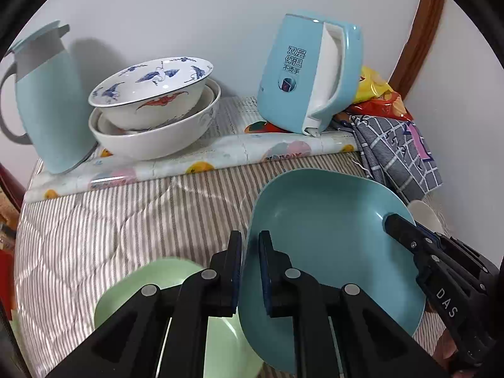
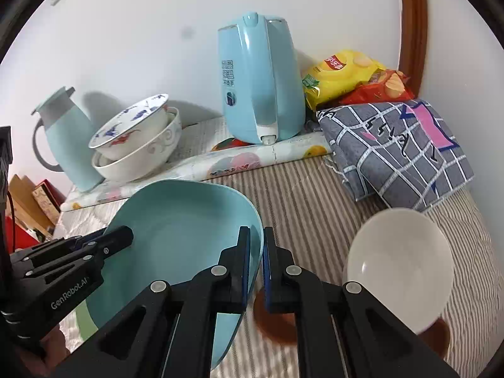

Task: Organize plates and bowls
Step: 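Lift the blue plate with both grippers and carry it over the green plate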

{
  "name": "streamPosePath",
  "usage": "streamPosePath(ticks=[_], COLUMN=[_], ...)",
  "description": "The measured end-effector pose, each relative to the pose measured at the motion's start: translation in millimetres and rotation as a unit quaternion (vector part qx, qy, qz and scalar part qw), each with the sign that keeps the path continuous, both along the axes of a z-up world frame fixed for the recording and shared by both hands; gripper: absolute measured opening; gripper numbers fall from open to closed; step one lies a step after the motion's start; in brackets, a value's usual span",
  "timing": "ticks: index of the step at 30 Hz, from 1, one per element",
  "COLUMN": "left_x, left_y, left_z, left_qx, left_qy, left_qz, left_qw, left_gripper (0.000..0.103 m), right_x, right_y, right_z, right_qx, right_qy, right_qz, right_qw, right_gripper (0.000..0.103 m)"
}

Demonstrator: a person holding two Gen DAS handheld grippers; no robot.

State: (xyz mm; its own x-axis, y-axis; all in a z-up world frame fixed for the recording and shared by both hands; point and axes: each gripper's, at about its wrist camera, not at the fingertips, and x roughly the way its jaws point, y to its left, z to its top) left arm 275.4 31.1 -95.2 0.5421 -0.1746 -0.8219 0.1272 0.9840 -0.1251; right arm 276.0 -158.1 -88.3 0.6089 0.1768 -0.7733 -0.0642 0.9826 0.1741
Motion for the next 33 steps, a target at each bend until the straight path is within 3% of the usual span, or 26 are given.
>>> streamPosePath(ticks=[19, 33], left_x=[-79, -97], left_y=[1, -6], left_z=[39, 50], left_qx=[-0.013, -0.017], left_qy=[-0.020, -0.022], left_qz=[0.005, -0.005], left_qw=[0.9997, 0.9996], left_gripper=[0.011, 0.011], right_x=[-85, -111], right_y=[-8, -16], right_z=[40, 50], right_qx=[0.016, 0.019], right_qy=[-0.024, -0.036], right_qz=[-0.005, -0.019], right_qw=[1.000, 0.999], right_gripper=[0.007, 0.007])
